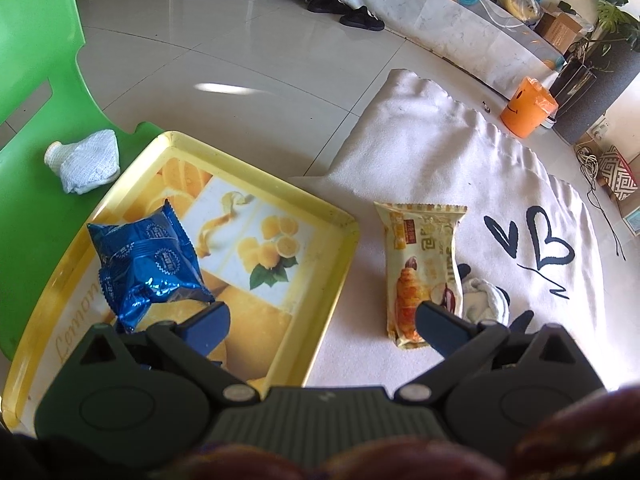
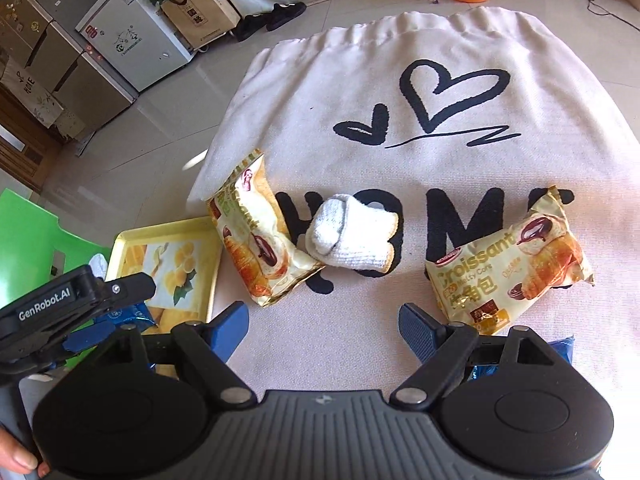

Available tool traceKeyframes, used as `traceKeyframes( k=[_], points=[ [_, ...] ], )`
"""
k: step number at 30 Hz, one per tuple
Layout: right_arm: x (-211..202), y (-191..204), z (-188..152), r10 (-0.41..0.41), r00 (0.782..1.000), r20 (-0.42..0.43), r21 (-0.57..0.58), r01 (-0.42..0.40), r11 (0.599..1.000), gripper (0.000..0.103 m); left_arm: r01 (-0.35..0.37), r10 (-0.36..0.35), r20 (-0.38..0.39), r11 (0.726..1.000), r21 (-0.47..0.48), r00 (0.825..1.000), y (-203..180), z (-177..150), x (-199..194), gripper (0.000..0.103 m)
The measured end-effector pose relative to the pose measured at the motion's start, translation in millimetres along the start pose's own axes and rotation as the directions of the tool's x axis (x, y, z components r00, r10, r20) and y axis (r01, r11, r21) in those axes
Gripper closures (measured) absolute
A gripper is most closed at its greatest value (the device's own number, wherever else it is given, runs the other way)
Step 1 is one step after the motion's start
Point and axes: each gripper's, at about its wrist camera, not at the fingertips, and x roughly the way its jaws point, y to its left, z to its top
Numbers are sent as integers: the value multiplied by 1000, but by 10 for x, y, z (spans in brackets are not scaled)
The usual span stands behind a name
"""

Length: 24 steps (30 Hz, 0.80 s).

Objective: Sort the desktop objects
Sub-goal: 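Move both grippers back toward the croissant packets and glove on the mat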

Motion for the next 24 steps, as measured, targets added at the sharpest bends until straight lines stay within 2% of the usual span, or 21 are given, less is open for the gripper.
traceKeyframes(
  k=[13,19,24],
  points=[
    [-378,-582,285,-89,989,117,188,66,980,18,19,-17,-50,999,42,999,-88,-109,117,1],
    [-485,-730,318,-124,982,145,234,88,968,15,39,-36,-78,998,42,996,-124,-155,165,1],
    [-476,-764,299,-131,981,144,244,94,965,15,22,-19,-84,999,41,996,-137,-187,198,1]
  ],
)
